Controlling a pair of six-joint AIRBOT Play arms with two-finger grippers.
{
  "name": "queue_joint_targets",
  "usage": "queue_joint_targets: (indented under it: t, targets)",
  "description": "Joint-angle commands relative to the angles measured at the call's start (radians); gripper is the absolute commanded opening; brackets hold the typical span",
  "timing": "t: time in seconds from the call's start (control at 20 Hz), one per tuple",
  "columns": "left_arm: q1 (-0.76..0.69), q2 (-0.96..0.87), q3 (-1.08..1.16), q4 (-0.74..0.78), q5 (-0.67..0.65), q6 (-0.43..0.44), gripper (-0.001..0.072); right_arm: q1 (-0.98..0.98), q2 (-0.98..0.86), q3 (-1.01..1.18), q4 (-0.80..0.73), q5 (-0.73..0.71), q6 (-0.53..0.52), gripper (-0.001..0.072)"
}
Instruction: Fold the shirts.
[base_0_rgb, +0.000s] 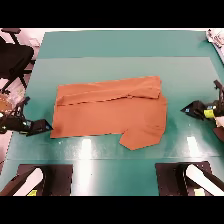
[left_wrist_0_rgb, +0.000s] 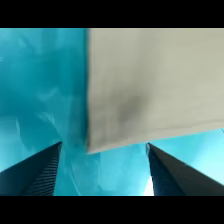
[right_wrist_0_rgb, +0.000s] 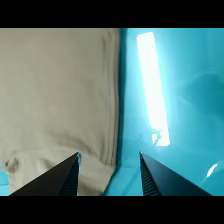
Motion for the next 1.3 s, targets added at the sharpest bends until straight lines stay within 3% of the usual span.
queue_joint_targets:
  t: [0.0,0.4,0.45,0.5,0.6,0.65,0.9,1.25]
  targets:
    - [0.002,0.002,-0.075,0.026,0.043,-0.057,0.0615,0.003,0.068,-0.122,0.01,-0.049,0.008,0.0439]
    - [0.002,-0.081,-0.08,-0.135,0.067,-0.012,0.061,0.143,0.005,-0.13,0.011,-0.06,0.008,0.0439]
    - [0.002,-0.082,-0.08,-0.138,0.062,-0.012,0.0517,0.159,0.013,-0.13,0.011,-0.067,0.008,0.0438]
    - [0.002,-0.082,-0.08,-0.138,0.06,-0.012,0.0342,0.171,0.026,-0.13,0.011,-0.075,0.009,0.0438]
    - [0.002,-0.082,-0.08,-0.161,0.052,0.019,0.0084,0.177,0.058,-0.13,0.011,-0.084,0.01,0.0438]
    - [0.002,-0.082,-0.08,-0.193,0.043,0.051,0.0021,0.177,0.071,-0.13,0.008,-0.079,0.016,0.0438]
    - [0.002,-0.082,-0.08,-0.294,0.0,0.102,0.002,0.068,0.093,-0.156,0.003,0.114,0.066,0.0439]
    - [0.002,-0.081,-0.08,-0.312,-0.013,0.119,0.002,0.132,0.18,-0.401,0.074,0.058,0.125,0.0439]
